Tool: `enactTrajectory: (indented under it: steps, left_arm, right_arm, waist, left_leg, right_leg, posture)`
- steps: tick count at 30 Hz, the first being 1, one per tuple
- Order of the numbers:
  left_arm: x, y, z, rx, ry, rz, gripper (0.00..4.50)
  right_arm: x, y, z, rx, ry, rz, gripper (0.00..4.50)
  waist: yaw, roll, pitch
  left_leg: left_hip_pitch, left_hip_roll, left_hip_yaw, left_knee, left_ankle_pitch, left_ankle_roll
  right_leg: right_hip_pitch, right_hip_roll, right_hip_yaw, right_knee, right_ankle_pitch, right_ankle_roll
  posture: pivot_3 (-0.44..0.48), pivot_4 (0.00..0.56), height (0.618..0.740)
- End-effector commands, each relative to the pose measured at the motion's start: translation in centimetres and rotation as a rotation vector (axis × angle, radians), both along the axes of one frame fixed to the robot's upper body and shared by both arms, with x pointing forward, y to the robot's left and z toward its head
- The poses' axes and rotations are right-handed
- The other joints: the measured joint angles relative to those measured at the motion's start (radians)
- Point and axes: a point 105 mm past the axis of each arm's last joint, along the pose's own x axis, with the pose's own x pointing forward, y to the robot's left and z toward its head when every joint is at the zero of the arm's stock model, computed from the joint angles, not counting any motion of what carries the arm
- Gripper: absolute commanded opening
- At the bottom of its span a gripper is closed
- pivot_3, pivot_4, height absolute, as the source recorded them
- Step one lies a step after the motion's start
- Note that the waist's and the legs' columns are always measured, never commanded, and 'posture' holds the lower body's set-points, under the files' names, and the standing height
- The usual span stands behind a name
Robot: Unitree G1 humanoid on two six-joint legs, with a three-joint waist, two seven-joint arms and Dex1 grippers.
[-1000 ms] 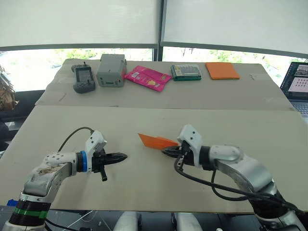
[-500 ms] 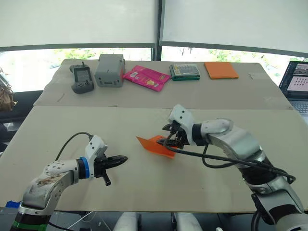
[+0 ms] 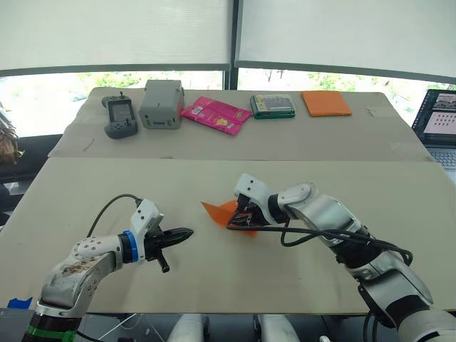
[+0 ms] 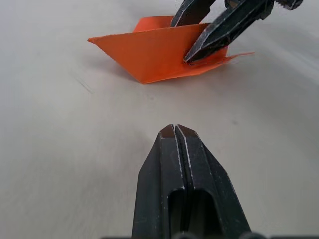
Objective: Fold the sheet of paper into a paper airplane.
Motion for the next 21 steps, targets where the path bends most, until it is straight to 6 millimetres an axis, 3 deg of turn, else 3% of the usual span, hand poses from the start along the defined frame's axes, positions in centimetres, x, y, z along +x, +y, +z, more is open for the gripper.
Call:
enactTrajectory:
  steps: [1, 5, 9, 13, 17, 21]
  left_arm:
    - [0.4, -0.2, 0.6, 0.001, -0.043, -0.019, 0.00]
    - [0.6, -0.4, 0.5, -0.003, -0.044, -0.032, 0.00]
    - [1.2, -0.9, 0.5, -0.014, -0.049, -0.055, 0.00]
    - [1.8, -2.0, 0.1, -0.035, -0.060, -0.073, 0.00]
    - [1.9, -3.0, -0.1, -0.056, -0.062, -0.086, 0.00]
    - [1.8, -3.2, -0.7, -0.060, -0.058, -0.082, 0.00]
  right_arm:
    - [0.4, -0.4, 2.3, 0.030, -0.080, 0.004, 0.17]
    - [1.3, -2.7, 4.0, 0.105, -0.095, -0.081, 0.04]
    - [5.3, -10.6, 5.2, 0.086, -0.177, -0.376, 0.04]
    - [10.1, -19.1, 6.8, 0.154, -0.213, -0.814, 0.04]
    - [12.3, -23.1, 7.9, 0.193, -0.314, -1.036, 0.04]
    - [12.4, -25.3, 7.1, 0.166, -0.334, -1.122, 0.04]
  waist:
    - [0.000, 0.000, 0.000]
    - [0.003, 0.000, 0.000]
    - [0.009, 0.000, 0.000]
    - [0.004, 0.001, 0.001]
    - [-0.015, 0.001, 0.001]
    - [-0.028, 0.001, 0.001]
  left_leg:
    - [0.000, 0.000, 0.000, 0.000, 0.000, 0.000]
    - [0.000, 0.000, 0.000, 0.000, 0.000, 0.000]
    - [0.000, -0.001, 0.000, 0.000, 0.000, 0.000]
    - [0.001, -0.002, 0.003, 0.001, 0.000, 0.000]
    - [0.001, 0.000, 0.004, -0.002, 0.001, 0.000]
    - [0.000, 0.001, 0.004, -0.004, 0.001, 0.000]
  right_leg:
    - [0.000, 0.000, 0.000, 0.000, 0.000, 0.000]
    - [0.000, 0.000, 0.000, 0.000, 0.000, 0.000]
    - [0.001, -0.001, 0.000, -0.001, 0.000, 0.000]
    - [0.001, -0.002, 0.001, -0.001, 0.000, 0.000]
    - [0.000, 0.001, 0.002, -0.001, 0.001, -0.001]
    - [-0.001, 0.001, 0.003, -0.001, 0.001, -0.001]
  posture:
    - [0.000, 0.150, 0.740]
    - [0.000, 0.150, 0.740]
    - [0.000, 0.150, 0.740]
    - [0.000, 0.150, 0.740]
    - [0.000, 0.150, 0.740]
    - [0.000, 0.150, 0.740]
